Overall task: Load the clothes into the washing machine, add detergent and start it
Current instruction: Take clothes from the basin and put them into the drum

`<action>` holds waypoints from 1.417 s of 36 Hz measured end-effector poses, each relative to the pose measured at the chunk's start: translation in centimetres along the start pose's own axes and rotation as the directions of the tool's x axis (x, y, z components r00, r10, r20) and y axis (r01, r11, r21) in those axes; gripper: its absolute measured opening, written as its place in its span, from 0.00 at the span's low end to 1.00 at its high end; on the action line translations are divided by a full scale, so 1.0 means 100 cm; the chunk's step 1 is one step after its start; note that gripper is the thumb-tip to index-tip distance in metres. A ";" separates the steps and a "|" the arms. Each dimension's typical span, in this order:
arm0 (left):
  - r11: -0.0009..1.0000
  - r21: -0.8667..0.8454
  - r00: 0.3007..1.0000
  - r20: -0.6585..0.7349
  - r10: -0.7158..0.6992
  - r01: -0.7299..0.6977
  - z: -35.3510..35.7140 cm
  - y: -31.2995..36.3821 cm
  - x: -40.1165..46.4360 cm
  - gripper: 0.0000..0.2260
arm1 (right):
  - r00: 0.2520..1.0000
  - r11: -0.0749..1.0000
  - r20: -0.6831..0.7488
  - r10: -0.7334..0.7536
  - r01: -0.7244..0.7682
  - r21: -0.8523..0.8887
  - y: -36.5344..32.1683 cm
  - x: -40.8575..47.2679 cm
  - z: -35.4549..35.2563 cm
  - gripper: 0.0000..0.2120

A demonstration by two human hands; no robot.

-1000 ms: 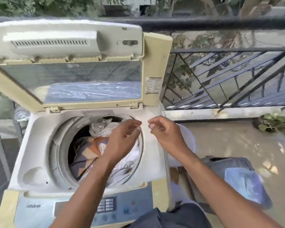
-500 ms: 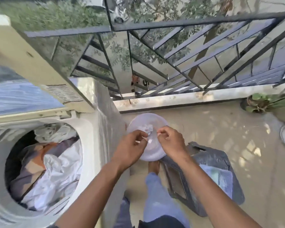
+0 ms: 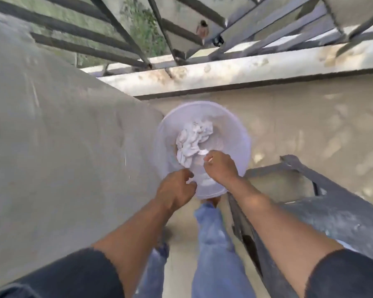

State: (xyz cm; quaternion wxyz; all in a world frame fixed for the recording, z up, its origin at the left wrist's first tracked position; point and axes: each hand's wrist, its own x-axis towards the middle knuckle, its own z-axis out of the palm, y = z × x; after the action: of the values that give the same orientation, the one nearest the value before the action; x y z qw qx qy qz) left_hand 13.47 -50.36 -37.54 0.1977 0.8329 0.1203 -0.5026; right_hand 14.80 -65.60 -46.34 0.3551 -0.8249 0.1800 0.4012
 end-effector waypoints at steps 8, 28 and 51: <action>0.999 0.052 1.000 -0.024 0.012 -0.011 0.016 -0.021 0.072 0.18 | 0.982 0.994 0.158 0.100 -0.106 0.025 0.022 0.110 0.062 0.14; 0.966 -0.212 0.984 -0.072 -0.166 0.147 0.016 -0.042 0.099 0.16 | 0.994 0.999 -0.102 -0.027 0.025 -0.021 0.040 0.107 0.091 0.09; 0.908 0.329 0.840 -0.386 0.381 -0.261 -0.127 0.050 -0.138 0.09 | 0.726 0.754 -0.447 -0.522 0.638 0.155 -0.158 -0.232 -0.133 0.09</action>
State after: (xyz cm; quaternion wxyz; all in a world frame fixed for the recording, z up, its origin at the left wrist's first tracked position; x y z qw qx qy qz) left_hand 19.04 -49.11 -19.05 0.1350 0.9517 -0.0482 -0.2714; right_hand 16.86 -64.25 -15.43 0.5422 -0.8367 0.0326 0.0699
